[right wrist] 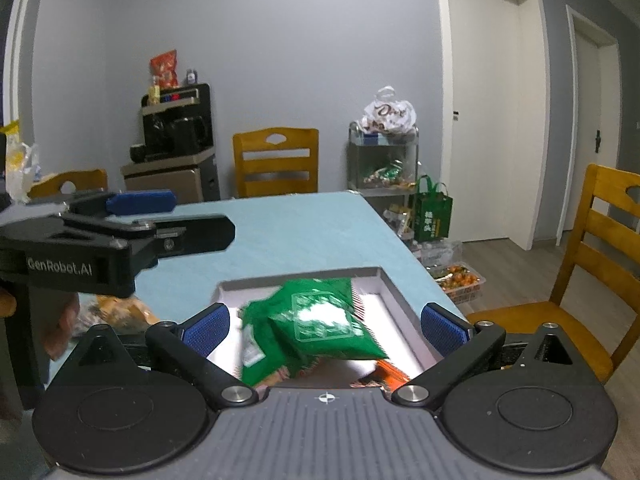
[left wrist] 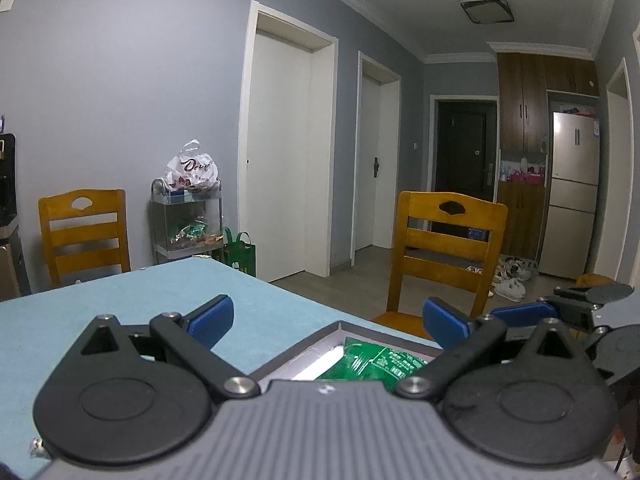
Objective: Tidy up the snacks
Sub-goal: 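Move both tools back over the remaining snacks on the table, then grasp the brown peanut bag with the right tool while the left tool grasps the gold pastry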
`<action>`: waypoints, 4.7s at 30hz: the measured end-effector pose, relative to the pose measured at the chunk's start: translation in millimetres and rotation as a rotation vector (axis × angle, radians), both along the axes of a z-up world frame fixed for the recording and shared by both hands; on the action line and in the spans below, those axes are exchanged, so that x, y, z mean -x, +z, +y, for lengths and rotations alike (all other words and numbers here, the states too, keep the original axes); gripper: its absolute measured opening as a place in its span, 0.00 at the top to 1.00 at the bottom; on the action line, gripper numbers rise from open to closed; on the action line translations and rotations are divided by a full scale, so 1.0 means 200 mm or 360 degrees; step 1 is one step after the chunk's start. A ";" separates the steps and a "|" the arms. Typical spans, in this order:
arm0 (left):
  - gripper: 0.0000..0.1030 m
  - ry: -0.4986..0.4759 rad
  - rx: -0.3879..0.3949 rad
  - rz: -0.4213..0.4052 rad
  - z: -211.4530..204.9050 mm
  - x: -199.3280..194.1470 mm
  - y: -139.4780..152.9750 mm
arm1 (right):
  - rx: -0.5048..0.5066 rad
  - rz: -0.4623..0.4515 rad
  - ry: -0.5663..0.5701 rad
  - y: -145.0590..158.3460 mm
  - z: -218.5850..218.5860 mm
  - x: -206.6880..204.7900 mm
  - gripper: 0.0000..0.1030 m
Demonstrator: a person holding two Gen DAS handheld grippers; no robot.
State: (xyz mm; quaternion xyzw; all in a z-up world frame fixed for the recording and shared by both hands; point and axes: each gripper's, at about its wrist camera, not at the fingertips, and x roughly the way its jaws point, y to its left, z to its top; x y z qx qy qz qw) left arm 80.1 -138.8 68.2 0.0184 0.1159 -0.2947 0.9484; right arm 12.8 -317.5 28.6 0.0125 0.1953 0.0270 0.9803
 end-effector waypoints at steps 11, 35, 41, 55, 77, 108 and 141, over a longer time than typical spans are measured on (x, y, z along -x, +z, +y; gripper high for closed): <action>0.01 0.0045 0.0060 -0.0052 0.23 0.14 0.02 | 0.0020 -0.0076 0.0054 0.08 0.18 0.03 0.00; 0.01 0.0521 0.0123 -0.0042 1.16 0.45 0.01 | 0.0040 -0.0216 0.0279 0.14 0.54 0.05 0.00; 0.01 0.0691 0.0012 -0.0061 1.34 0.48 -0.07 | 0.0017 -0.0223 0.0341 0.13 0.63 0.05 0.00; 0.01 0.0605 -0.0141 0.0101 1.50 0.52 -0.28 | 0.0092 -0.0072 0.0555 0.01 0.93 0.03 0.00; 0.01 0.0344 -0.0257 0.0357 1.38 0.47 -0.37 | 0.0556 0.0264 0.0436 -0.18 1.05 -0.37 0.00; 0.01 0.0295 -0.0252 0.0525 1.37 0.34 -0.44 | 0.0267 0.0293 0.0565 -0.27 1.03 -0.56 0.47; 0.52 0.0409 -0.0395 0.0521 1.28 0.29 -0.50 | 0.0071 0.0158 0.0730 -0.09 0.77 -0.09 0.47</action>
